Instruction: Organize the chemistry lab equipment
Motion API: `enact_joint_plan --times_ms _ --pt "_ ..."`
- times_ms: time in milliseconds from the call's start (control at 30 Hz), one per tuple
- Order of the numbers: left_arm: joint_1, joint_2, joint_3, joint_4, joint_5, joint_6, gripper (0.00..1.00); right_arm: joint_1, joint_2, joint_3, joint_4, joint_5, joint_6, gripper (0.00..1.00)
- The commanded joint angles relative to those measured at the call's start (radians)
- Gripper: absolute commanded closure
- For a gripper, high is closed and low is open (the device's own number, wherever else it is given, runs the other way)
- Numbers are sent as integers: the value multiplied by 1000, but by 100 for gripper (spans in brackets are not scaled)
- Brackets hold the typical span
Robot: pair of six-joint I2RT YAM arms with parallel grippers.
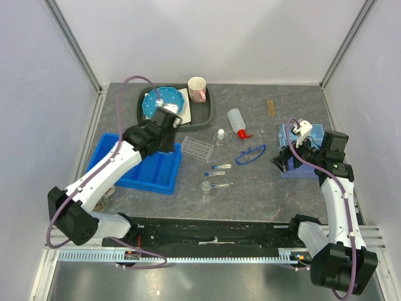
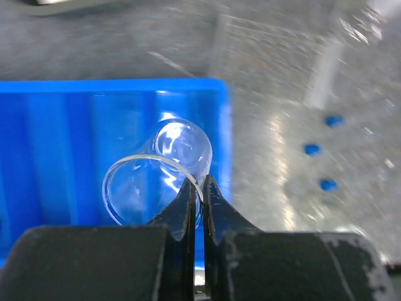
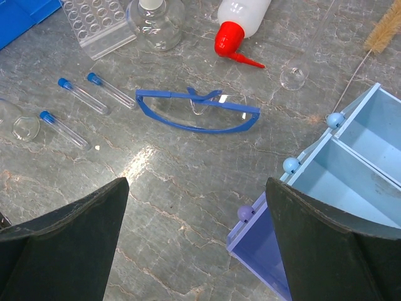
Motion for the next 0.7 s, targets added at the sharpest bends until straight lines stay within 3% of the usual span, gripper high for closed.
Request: enact_joint_plan --times_ms 0,167,467,667 --pt "244 -103 -14 5 -60 134 98 4 -17 15 7 -16 -23 2" --pt "479 -140 -68 118 -43 149 98 7 -17 17 5 -18 -24 2" --pt "718 -44 -106 285 -64 85 98 14 -11 21 -7 -35 -29 2" --pt "809 66 -117 328 -46 49 98 23 -13 24 -16 -44 -33 2"
